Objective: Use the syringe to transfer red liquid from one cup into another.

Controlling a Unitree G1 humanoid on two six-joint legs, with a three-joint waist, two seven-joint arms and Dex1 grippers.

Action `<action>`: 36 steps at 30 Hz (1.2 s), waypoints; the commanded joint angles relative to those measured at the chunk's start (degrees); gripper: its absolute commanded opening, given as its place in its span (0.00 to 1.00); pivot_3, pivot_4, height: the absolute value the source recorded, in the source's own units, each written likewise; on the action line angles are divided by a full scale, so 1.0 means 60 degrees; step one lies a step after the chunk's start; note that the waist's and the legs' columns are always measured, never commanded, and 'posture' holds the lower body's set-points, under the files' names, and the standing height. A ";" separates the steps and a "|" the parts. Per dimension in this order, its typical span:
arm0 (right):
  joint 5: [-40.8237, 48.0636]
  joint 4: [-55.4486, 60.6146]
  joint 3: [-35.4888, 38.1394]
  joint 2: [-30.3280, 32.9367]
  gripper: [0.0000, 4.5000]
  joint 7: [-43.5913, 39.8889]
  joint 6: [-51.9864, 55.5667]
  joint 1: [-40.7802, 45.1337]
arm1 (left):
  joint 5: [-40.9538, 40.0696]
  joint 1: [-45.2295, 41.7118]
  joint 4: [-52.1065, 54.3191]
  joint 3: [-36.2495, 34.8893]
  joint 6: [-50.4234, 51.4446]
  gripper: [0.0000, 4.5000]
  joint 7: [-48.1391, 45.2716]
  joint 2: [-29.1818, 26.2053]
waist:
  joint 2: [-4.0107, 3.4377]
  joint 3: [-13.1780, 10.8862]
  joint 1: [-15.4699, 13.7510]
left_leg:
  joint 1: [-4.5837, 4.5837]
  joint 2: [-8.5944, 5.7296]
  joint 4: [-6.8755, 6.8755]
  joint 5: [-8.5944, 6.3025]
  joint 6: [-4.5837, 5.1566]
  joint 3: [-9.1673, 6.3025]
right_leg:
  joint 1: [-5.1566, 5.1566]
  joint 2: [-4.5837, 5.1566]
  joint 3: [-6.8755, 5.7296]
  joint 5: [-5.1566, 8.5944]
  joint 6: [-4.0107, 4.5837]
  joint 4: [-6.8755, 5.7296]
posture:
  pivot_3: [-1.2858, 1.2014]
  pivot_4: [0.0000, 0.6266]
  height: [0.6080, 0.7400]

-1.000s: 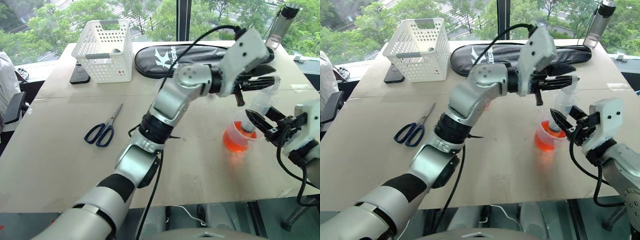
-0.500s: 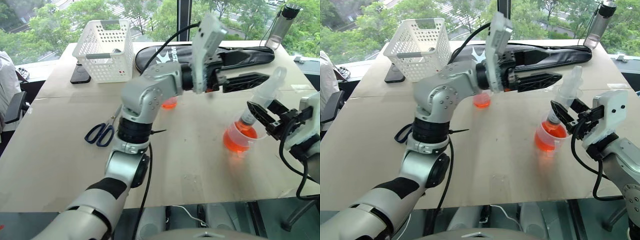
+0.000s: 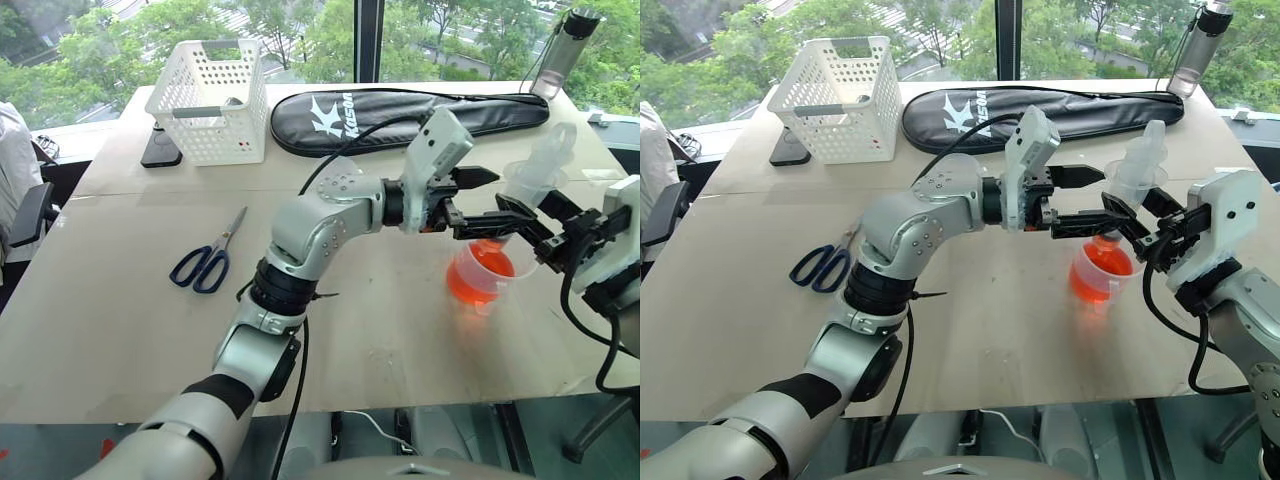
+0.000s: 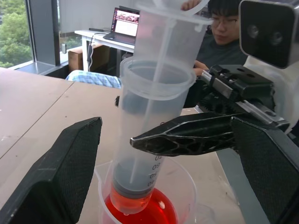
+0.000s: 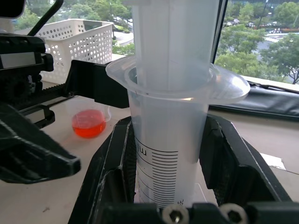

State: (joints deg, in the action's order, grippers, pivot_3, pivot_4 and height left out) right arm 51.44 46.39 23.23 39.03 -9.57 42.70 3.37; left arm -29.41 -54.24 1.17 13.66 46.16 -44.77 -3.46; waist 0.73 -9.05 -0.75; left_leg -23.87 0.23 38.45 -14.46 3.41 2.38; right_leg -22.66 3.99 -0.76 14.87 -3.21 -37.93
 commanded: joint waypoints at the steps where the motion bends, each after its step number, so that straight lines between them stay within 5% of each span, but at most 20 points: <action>1: -0.0059 0.0482 0.0071 0.0135 0.32 -0.0001 -0.0226 0.0142 | 0.0070 -0.0371 -0.0080 -0.0029 -0.0283 1.00 -0.0007 0.0166 | 0.0000 0.0000 -0.0004 | -0.0001 0.0000 0.0000 0.0000 0.0000 0.0001 | 0.0000 0.0000 0.0001 0.0000 0.0000 0.0002 | 0.52 0.24 0.88; 10: -0.0102 0.0561 -0.0009 0.0129 0.32 -0.0057 -0.0242 0.0148 | 0.0193 -0.0422 -0.0408 0.0057 -0.0500 1.00 0.0050 0.0479 | 0.0001 0.0000 -0.0004 | -0.0004 -0.0001 0.0000 -0.0001 0.0001 0.0001 | 0.0000 0.0002 0.0000 0.0000 0.0000 0.0005 | 0.52 0.24 0.88; 13: -0.0092 0.0588 -0.0068 0.0120 0.32 -0.0079 -0.0256 0.0186 | 0.0299 -0.0371 -0.0516 0.0129 -0.0590 0.85 0.0055 0.0563 | 0.0001 0.0000 -0.0005 | -0.0004 -0.0001 0.0000 -0.0001 0.0001 0.0001 | 0.0000 0.0002 -0.0001 0.0000 0.0000 0.0005 | 0.52 0.24 0.88; 18: -0.0017 0.0617 -0.0109 0.0063 0.32 -0.0045 -0.0292 0.0247 | 0.0381 -0.0256 -0.0535 0.0251 -0.0655 0.37 -0.0003 0.0593 | 0.0001 -0.0001 -0.0003 | -0.0003 -0.0001 0.0000 -0.0001 0.0001 0.0001 | 0.0000 0.0001 0.0000 0.0000 0.0000 0.0005 | 0.52 0.24 0.88; 32: 0.0365 0.0342 0.0225 0.0173 0.32 0.0075 0.0028 0.0146 | 0.0742 -0.0050 -0.0701 0.0331 -0.1150 0.37 -0.0163 0.0594 | 0.0001 -0.0001 -0.0005 | -0.0004 -0.0001 0.0000 -0.0001 0.0001 0.0001 | 0.0000 0.0002 -0.0001 0.0000 0.0000 0.0006 | 0.52 0.24 0.88; 33: 0.0515 0.0371 0.0296 0.0290 0.55 -0.0097 0.0078 0.0072 | 0.0760 -0.0050 -0.0721 0.0321 -0.1216 0.37 -0.0170 0.0601 | 0.0001 -0.0001 -0.0007 | -0.0004 -0.0001 0.0000 -0.0001 0.0001 0.0001 | 0.0000 0.0002 0.0000 0.0000 0.0000 0.0006 | 0.52 0.24 0.88; 36: 0.0511 0.0428 0.0398 0.0410 0.84 -0.0051 0.0115 0.0027 | 0.0792 -0.0065 -0.0820 0.0268 -0.1352 0.34 -0.0203 0.0622 | 0.0002 -0.0001 -0.0006 | -0.0005 -0.0001 -0.0001 -0.0002 0.0002 0.0001 | 0.0000 0.0003 -0.0001 0.0000 0.0000 0.0007 | 0.52 0.24 0.88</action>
State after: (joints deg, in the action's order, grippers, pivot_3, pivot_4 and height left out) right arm 53.25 46.25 23.01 40.88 -9.64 44.72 2.97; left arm -25.20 -54.71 -3.54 14.23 38.79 -45.95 -0.36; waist 0.74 -9.05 -0.78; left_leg -23.90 0.22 38.45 -14.47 3.43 2.38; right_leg -22.66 4.00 -0.77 14.87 -3.21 -37.88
